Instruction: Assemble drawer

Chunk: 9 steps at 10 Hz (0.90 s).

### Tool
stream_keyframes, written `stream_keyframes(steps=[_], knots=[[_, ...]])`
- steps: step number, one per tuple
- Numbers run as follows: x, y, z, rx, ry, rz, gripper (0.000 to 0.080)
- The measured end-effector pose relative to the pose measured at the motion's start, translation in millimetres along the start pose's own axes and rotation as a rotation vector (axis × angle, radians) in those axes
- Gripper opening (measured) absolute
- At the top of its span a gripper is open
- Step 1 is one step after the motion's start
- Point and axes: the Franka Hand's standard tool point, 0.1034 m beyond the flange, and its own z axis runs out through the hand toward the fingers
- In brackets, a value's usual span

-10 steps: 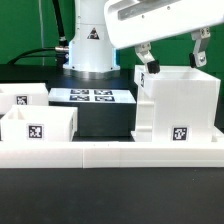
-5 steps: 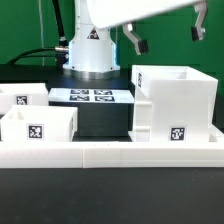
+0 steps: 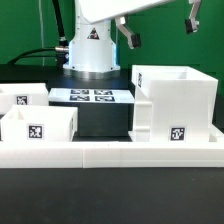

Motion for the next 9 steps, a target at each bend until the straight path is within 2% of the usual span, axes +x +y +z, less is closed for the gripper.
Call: stream_keyframes(steps=[1,3,4,5,7,9], knots=[[-5.9,13.0,1.0,-0.022,-0.046,-0.051,0.0649],[-3.2,49.9,-3.7,-0.090,-0.062,-0.167,0.0649],[-4.3,69.7,-0.3,-0.102,-0.056,-0.213,0.0649],[-4.2,87.8,1.1,-0.103,-0.047,-0.223,0.0649],[-4.3,84.2,1.4,-0.102,-0.047,-0.212,0.0649],[-4.2,86.5,2.1,-0.106,-0.049,-0.213,0.0649]])
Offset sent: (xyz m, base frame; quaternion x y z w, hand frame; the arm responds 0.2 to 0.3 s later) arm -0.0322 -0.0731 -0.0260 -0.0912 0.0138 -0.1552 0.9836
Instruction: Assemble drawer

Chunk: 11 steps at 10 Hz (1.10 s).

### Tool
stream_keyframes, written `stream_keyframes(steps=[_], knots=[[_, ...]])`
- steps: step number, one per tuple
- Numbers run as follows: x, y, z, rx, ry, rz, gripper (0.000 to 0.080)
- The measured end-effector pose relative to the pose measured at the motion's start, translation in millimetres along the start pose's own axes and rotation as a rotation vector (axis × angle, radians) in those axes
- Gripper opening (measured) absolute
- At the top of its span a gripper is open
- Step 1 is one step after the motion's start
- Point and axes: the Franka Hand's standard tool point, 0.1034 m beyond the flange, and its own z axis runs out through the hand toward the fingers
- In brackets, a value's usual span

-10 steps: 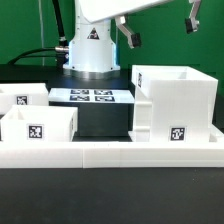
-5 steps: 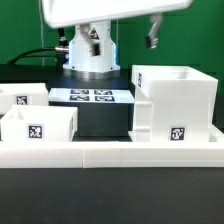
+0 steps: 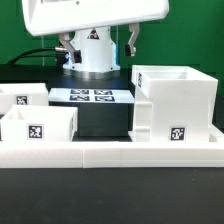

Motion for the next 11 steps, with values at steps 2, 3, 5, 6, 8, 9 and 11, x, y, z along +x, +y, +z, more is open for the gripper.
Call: stream_keyframes(steps=[2,3,5,6,8,9,11], knots=[[-4.0,15.6,5.4,-0.057,-0.012,-0.050,0.0649],[-8.8,28.0,13.5,-0.070,0.002,-0.045,0.0649],[-14.5,56.3,31.3,-0.091,0.033,-0.033,0.0649],[-15.4,64.0,40.8,-0.094,0.032,-0.036,0.0649],[-13.3,69.7,46.6,-0.092,0.023,-0.052,0.0649],[-12.8,69.6,46.4,-0.093,0.024,-0.054,0.0649],[-13.0,69.6,46.7,-0.093,0.023,-0.054,0.0649]])
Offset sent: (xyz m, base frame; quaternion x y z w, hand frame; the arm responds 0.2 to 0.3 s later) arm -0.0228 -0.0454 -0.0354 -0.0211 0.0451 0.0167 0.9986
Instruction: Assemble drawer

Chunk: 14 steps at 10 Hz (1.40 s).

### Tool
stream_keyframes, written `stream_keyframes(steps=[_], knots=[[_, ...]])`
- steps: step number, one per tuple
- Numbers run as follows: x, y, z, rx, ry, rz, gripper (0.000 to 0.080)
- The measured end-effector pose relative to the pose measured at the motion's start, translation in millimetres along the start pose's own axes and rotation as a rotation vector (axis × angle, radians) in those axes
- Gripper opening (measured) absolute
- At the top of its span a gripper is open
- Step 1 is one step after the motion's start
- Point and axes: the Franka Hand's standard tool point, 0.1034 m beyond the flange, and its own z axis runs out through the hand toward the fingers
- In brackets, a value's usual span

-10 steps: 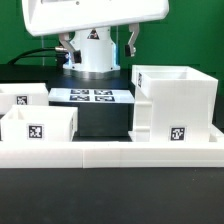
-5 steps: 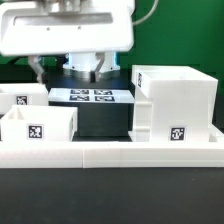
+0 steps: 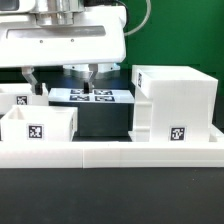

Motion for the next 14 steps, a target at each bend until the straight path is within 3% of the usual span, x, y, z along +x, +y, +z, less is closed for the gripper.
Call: stream_keyframes(steps=[1,6,11,14], knots=[[0.3,0.7,2.7,-0.004,0.006,0.005,0.0649],[-8.8,7.5,49.3,-0.046,0.022,0.004,0.0649],[-15.1,7.0,67.1,-0.059,0.020,-0.002,0.0649],[-15.3,6.7,67.4,-0.059,0.019,-0.003,0.0249]])
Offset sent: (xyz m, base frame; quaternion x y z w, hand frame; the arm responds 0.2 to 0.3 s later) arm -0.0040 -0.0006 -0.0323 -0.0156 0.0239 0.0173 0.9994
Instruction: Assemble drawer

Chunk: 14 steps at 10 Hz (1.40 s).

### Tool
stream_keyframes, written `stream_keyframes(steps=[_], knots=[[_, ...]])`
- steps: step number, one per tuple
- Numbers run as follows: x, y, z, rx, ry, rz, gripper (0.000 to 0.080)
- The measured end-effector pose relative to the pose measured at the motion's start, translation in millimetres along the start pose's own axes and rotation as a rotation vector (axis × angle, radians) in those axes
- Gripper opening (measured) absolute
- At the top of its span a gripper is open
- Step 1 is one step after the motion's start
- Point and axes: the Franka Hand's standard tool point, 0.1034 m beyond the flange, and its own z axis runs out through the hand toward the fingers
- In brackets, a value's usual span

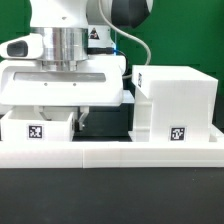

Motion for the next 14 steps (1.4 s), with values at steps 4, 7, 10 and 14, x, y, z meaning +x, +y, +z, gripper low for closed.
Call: stream_keyframes(steps=[4,7,10,14], knots=[[0.0,-0.1,0.1,0.000,0.000,-0.001,0.0040],[0.0,-0.1,0.1,0.000,0.000,-0.001,0.0040],[0.7,3.1,-7.3,0.005,-0.007,-0.069,0.0041],[0.1,11.3,-14.8,0.014,-0.010,-0.155,0.0041]])
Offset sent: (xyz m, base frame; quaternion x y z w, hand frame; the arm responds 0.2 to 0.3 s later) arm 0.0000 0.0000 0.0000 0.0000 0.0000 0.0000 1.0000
